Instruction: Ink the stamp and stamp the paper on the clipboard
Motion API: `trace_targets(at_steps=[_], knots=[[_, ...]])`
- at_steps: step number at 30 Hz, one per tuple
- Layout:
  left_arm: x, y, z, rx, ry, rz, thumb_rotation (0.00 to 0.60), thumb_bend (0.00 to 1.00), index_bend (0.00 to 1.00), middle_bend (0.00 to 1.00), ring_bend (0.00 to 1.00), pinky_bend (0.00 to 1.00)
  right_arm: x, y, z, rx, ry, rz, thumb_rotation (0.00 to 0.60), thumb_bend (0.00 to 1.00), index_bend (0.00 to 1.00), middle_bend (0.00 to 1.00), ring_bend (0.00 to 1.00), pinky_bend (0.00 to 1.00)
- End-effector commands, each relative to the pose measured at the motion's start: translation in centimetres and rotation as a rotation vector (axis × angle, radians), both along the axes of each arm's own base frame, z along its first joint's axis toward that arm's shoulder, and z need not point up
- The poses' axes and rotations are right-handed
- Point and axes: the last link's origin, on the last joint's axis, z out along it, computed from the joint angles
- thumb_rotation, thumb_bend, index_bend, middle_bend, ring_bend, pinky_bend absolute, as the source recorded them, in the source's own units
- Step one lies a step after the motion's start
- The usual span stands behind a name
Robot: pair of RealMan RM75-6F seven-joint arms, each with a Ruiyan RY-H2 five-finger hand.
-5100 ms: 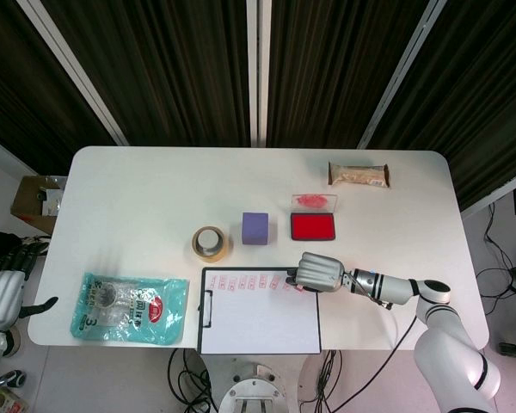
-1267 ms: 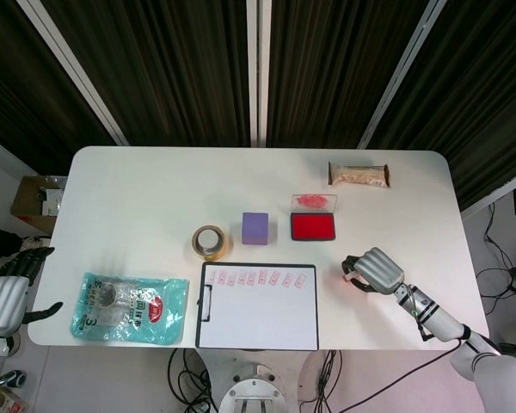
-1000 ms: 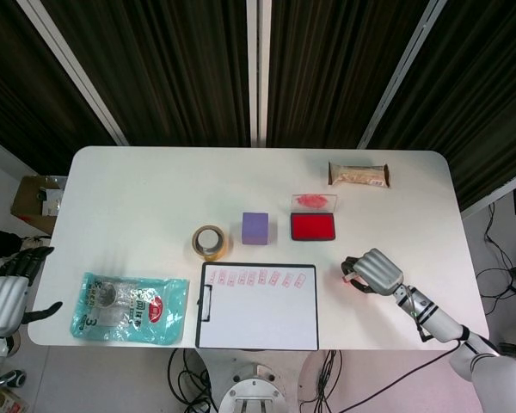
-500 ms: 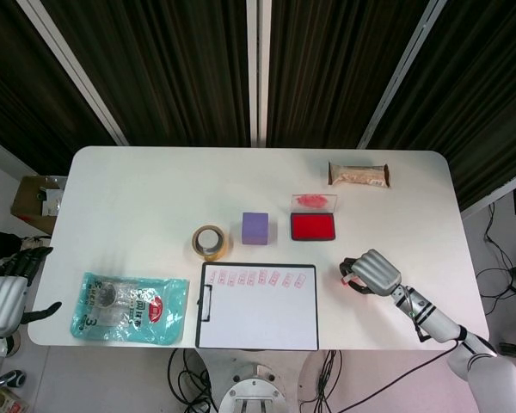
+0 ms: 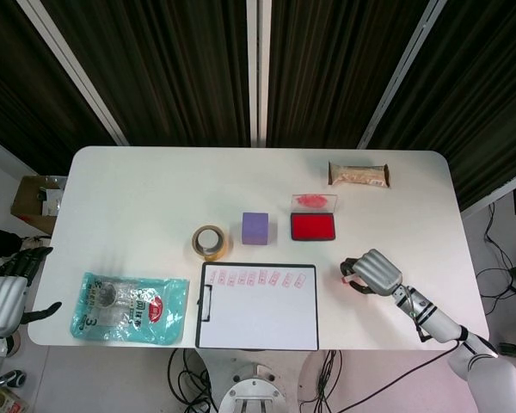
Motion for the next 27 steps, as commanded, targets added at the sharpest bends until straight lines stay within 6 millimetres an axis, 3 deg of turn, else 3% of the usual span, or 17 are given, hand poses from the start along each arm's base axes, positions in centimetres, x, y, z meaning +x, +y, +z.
trace_targets(at_steps=[1,5,10,15,20,23,27], knots=[[0.0,0.0,0.0,0.000,0.000,0.000,0.600,0.00,0.14,0.15,0.12,0.24,0.0,0.0,0.0,0.000,0.002,-0.002,0.600,0.21,0.41,0.48,0.96,1.00],[0.0,0.0,0.0,-0.001,0.000,0.002,0.600,0.00,0.14,0.15,0.12,0.24,-0.2,0.0,0.0,0.003,0.011,-0.007,0.600,0.21,0.35,0.44,0.96,1.00],[0.0,0.0,0.0,-0.001,0.000,0.002,0.600,0.00,0.14,0.15,0.12,0.24,-0.2,-0.1,0.2,-0.006,0.012,-0.002,0.600,0.20,0.19,0.35,0.96,1.00],[0.0,-0.1,0.1,0.001,0.001,0.002,0.600,0.00,0.14,0.15,0.12,0.24,-0.8,-0.2,2.2,-0.036,0.055,0.041,0.600,0.19,0.05,0.31,0.96,1.00],[0.0,-0.1,0.3,0.005,0.003,0.004,0.600,0.00,0.14,0.15,0.12,0.24,-2.5,0.8,6.4,-0.112,0.117,0.059,0.600,0.10,0.00,0.26,0.94,1.00],[0.2,-0.2,0.5,0.011,0.005,-0.001,0.600,0.00,0.14,0.15,0.12,0.25,-3.4,2.6,10.7,-0.208,0.081,0.002,0.600,0.04,0.00,0.29,0.94,1.00],[0.4,-0.4,1.1,0.023,0.017,-0.002,0.600,0.00,0.14,0.15,0.12,0.25,-4.1,5.1,16.6,-0.428,0.002,-0.102,0.600,0.10,0.00,0.33,0.91,1.00]])
